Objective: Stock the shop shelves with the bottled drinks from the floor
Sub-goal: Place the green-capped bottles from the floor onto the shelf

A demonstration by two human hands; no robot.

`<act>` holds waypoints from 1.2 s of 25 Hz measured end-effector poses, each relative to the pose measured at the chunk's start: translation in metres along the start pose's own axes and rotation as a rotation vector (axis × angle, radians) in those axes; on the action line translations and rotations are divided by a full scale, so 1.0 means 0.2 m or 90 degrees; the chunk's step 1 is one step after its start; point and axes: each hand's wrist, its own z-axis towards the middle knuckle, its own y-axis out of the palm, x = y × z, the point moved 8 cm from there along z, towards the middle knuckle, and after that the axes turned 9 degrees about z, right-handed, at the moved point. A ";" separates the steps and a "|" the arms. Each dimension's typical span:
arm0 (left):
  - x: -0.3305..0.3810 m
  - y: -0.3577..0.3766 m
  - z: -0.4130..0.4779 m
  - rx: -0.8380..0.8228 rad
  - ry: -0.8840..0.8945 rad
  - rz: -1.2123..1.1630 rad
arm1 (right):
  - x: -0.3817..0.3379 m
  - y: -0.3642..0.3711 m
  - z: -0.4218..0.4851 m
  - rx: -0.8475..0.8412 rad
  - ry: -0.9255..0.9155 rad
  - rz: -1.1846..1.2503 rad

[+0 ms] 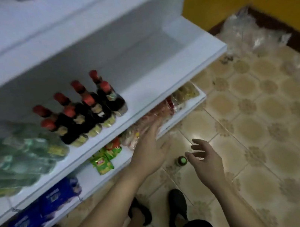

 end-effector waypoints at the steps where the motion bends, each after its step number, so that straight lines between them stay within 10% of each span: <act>1: -0.07 0.15 0.04 -0.029 -0.026 0.003 | 0.16 -0.03 0.05 -0.006 0.031 -0.026; 20: -1.63 1.96 0.73 -0.259 -0.227 0.072 | 2.27 0.60 1.25 -0.199 0.243 -0.481; 30: -1.86 2.03 0.73 -0.248 -0.275 0.045 | 2.30 0.60 1.28 -0.097 0.214 -0.386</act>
